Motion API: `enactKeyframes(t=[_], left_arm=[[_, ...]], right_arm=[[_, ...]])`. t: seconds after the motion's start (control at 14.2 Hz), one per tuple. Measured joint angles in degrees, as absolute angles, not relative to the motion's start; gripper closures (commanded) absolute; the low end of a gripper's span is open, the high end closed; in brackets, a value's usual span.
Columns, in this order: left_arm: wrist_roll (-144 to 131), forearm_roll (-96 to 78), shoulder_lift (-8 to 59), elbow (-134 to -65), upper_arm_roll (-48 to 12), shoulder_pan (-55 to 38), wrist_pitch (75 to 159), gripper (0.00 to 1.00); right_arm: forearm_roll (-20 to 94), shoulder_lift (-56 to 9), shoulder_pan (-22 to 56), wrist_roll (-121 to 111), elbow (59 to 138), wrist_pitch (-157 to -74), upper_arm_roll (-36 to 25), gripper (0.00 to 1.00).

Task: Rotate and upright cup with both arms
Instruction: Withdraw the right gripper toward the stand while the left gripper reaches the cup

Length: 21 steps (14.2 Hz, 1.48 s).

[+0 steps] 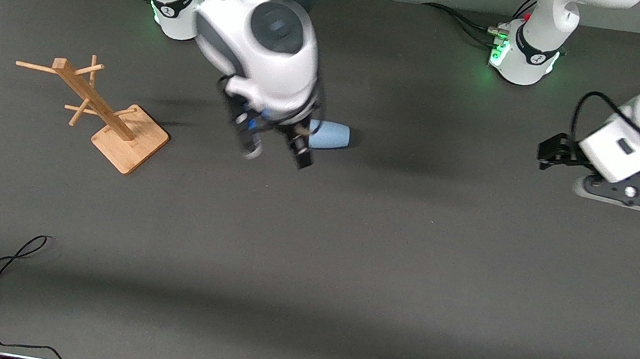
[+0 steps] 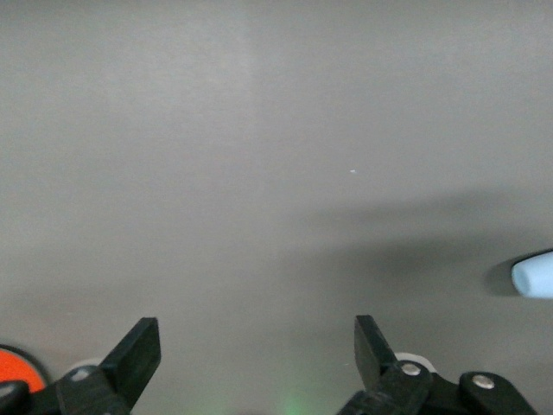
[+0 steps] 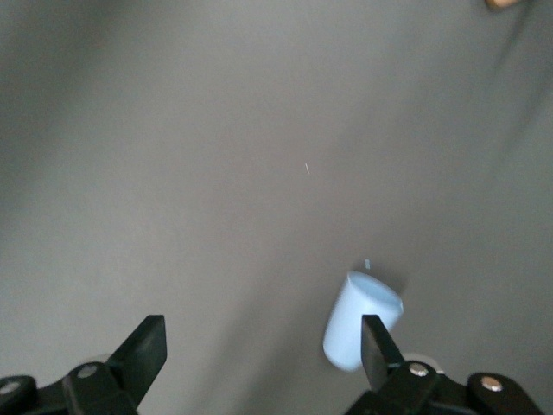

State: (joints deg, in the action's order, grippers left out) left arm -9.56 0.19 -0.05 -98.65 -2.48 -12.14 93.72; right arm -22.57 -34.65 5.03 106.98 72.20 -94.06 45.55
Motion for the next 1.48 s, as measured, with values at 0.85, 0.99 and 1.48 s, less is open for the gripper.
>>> enactKeyframes(t=[0.85, 0.99, 1.48], left_arm=[[-57.5, 8.9, 21.0, -81.4, -3.0, -42.4, 96.3, 0.0], [-65.7, 11.6, 25.9, -79.0, -3.1, -48.9, 95.7, 0.0], [-78.6, 16.6, 44.6, -66.2, -2.6, -61.9, 89.7, 0.0]], right_arm=[[-1.7, -18.5, -2.9, 37.7, 73.0, -91.2, 11.6, 0.0], [-1.7, -18.5, -4.3, 32.0, 74.3, -92.3, 11.6, 0.0], [-1.8, -9.2, -5.1, 18.3, 87.7, -92.6, 9.3, 0.0]])
